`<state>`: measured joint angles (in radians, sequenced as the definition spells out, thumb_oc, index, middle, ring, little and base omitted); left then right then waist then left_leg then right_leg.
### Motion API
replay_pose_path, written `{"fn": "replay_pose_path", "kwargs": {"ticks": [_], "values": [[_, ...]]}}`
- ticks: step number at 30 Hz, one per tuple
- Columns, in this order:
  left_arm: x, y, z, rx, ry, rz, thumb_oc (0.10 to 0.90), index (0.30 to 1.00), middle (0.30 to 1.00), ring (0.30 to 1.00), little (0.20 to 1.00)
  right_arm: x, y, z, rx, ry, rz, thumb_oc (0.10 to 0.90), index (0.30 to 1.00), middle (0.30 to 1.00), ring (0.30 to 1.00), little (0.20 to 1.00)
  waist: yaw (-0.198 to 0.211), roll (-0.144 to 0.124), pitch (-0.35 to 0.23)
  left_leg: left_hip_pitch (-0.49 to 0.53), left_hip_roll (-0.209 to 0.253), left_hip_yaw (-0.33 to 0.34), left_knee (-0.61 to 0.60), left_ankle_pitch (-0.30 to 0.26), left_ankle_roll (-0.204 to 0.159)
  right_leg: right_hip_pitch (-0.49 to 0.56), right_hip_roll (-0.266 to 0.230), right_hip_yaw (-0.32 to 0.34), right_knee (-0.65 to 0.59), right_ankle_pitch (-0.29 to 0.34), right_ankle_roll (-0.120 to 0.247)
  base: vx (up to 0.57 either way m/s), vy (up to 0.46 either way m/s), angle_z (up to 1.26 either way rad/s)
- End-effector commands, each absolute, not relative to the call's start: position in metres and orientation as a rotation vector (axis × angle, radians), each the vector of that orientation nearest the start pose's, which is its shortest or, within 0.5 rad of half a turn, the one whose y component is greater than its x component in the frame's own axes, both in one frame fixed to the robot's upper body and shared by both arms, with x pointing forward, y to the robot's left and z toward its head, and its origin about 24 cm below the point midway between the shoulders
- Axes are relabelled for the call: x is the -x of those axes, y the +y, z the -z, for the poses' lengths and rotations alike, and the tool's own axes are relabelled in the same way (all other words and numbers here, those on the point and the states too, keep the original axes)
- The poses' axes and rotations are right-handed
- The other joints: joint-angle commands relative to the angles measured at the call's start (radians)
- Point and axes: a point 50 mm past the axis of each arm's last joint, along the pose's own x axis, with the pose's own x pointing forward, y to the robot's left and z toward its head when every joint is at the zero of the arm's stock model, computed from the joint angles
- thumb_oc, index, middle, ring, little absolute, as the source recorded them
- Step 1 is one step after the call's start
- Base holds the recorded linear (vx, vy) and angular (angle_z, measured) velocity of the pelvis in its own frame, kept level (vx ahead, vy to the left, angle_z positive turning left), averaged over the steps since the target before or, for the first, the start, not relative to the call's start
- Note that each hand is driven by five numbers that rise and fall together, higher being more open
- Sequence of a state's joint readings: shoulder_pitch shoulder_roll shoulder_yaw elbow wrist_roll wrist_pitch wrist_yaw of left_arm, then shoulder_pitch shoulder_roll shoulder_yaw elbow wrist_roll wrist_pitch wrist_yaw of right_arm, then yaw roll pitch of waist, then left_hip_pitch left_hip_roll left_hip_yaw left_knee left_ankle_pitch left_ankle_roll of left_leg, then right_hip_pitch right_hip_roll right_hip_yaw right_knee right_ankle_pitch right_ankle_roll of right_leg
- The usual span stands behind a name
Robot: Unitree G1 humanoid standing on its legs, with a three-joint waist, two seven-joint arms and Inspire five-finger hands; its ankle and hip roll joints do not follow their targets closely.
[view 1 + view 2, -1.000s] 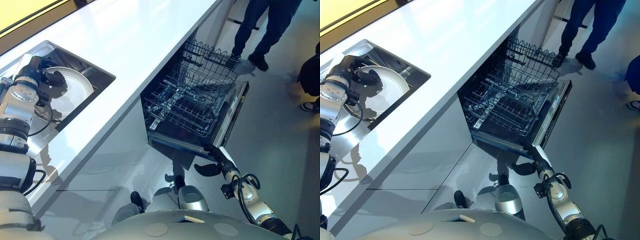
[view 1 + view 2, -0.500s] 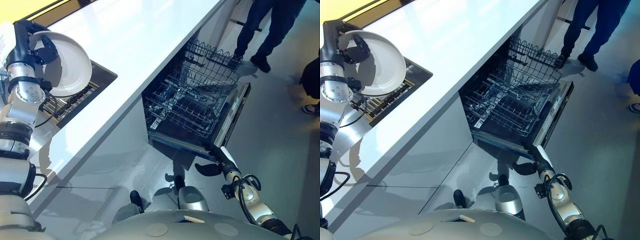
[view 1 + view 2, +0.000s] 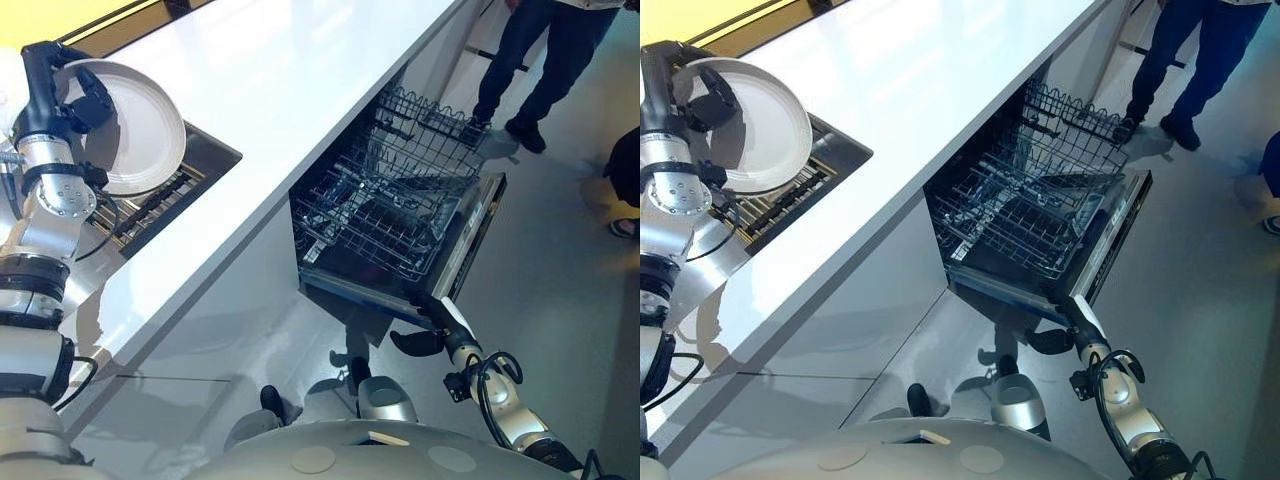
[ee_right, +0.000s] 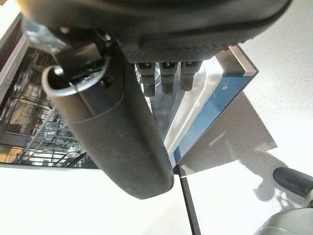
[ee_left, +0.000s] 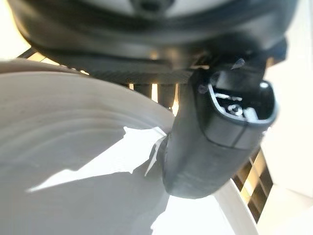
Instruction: Pick up plates and place into dishwasher.
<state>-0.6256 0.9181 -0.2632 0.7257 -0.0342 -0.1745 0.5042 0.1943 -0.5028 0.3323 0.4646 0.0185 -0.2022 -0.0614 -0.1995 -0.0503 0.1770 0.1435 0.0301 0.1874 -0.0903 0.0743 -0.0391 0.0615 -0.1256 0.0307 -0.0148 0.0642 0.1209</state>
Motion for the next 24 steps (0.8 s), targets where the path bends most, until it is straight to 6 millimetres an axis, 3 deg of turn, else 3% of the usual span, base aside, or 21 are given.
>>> {"fn": "replay_pose_path", "kwargs": {"ticks": [1, 4, 9, 14, 15, 16, 17, 21, 22, 24], "values": [[-0.325, 0.353, -0.23, -0.963, -0.44, -0.751, 0.1, 0.3, 0.3, 0.3, 0.2, -0.175, -0.224, 0.052, 0.515, 0.354, -0.239, 0.8, 0.9, 0.9, 0.9, 0.9, -0.032, 0.04, -0.059, -0.015, -0.089, 0.023, 0.067, -0.165, 0.09, -0.131, 0.078, 0.018, 0.126, -0.03, 0.054, 0.0, 0.0, 0.0], [-0.326, 0.359, -0.222, -0.978, -0.357, -0.744, 0.1, 0.3, 0.3, 0.3, 0.2, -0.173, -0.224, 0.053, 0.51, 0.363, -0.247, 0.8, 0.9, 0.9, 0.9, 0.9, -0.033, 0.032, -0.053, -0.018, -0.086, 0.026, 0.07, -0.166, 0.092, -0.136, 0.077, 0.017, 0.128, -0.024, 0.059, 0.0, 0.0, 0.0], [-0.33, 0.365, -0.191, -0.95, -0.121, -0.707, 0.1, 0.3, 0.3, 0.3, 0.2, -0.17, -0.22, 0.056, 0.492, 0.39, -0.281, 0.8, 0.9, 0.9, 0.9, 0.9, -0.035, 0.014, -0.032, -0.034, -0.082, 0.027, 0.088, -0.168, 0.099, -0.149, 0.08, 0.024, 0.133, -0.013, 0.065, 0.0, -0.003, 0.01], [-0.338, 0.369, -0.187, -0.868, 0.017, -0.723, 0.1, 0.3, 0.3, 0.3, 0.2, -0.167, -0.212, 0.065, 0.485, 0.416, -0.308, 0.8, 0.9, 0.9, 0.9, 0.9, -0.038, 0.007, -0.017, -0.049, -0.08, 0.03, 0.098, -0.168, 0.103, -0.156, 0.079, 0.028, 0.134, -0.003, 0.07, 0.0, 0.0, 0.0], [-0.338, 0.372, -0.184, -0.841, 0.057, -0.724, 0.144, 0.338, 0.338, 0.338, 0.244, -0.166, -0.21, 0.066, 0.485, 0.418, -0.31, 0.8, 0.9, 0.9, 0.9, 0.9, -0.039, 0.007, -0.016, -0.052, -0.081, 0.029, 0.101, -0.168, 0.105, -0.158, 0.078, 0.028, 0.134, -0.002, 0.07, 0.0, 0.0, 0.0], [-0.338, 0.375, -0.181, -0.778, 0.097, -0.728, 0.413, 0.568, 0.568, 0.568, 0.513, -0.167, -0.208, 0.067, 0.481, 0.418, -0.31, 0.8, 0.9, 0.9, 0.9, 0.9, -0.039, 0.007, -0.013, -0.054, -0.081, 0.029, 0.104, -0.169, 0.105, -0.159, 0.077, 0.028, 0.134, -0.002, 0.071, 0.0, 0.0, 0.0], [-0.338, 0.378, -0.178, -0.701, 0.122, -0.737, 0.8, 0.9, 0.9, 0.9, 0.9, -0.167, -0.205, 0.068, 0.476, 0.418, -0.309, 0.8, 0.9, 0.9, 0.9, 0.9, -0.039, 0.006, -0.011, -0.056, -0.081, 0.028, 0.107, -0.17, 0.105, -0.158, 0.077, 0.028, 0.133, -0.002, 0.071, 0.0, 0.0, 0.0], [-0.341, 0.377, -0.166, -0.41, 0.166, -0.685, 0.8, 0.9, 0.9, 0.9, 0.9, -0.167, -0.199, 0.072, 0.465, 0.422, -0.296, 0.8, 0.9, 0.9, 0.9, 0.9, -0.037, 0.006, -0.011, -0.063, -0.082, 0.027, 0.114, -0.172, 0.106, -0.156, 0.074, 0.026, 0.129, -0.003, 0.073, 0.01, -0.015, 0.01], [-0.344, 0.372, -0.16, -0.268, 0.148, -0.643, 0.8, 0.9, 0.9, 0.9, 0.9, -0.166, -0.196, 0.075, 0.463, 0.426, -0.295, 0.8, 0.9, 0.9, 0.9, 0.9, -0.039, 0.007, -0.012, -0.063, -0.083, 0.026, 0.118, -0.173, 0.105, -0.154, 0.073, 0.026, 0.128, -0.005, 0.072, 0.0, 0.0, 0.0], [-0.347, 0.366, -0.156, -0.203, 0.131, -0.607, 0.8, 0.9, 0.9, 0.9, 0.9, -0.163, -0.195, 0.077, 0.462, 0.434, -0.297, 0.8, 0.9, 0.9, 0.9, 0.9, -0.04, 0.009, -0.015, -0.063, -0.083, 0.027, 0.119, -0.174, 0.104, -0.155, 0.071, 0.026, 0.129, -0.005, 0.073, 0.0, 0.0, 0.0]]}}
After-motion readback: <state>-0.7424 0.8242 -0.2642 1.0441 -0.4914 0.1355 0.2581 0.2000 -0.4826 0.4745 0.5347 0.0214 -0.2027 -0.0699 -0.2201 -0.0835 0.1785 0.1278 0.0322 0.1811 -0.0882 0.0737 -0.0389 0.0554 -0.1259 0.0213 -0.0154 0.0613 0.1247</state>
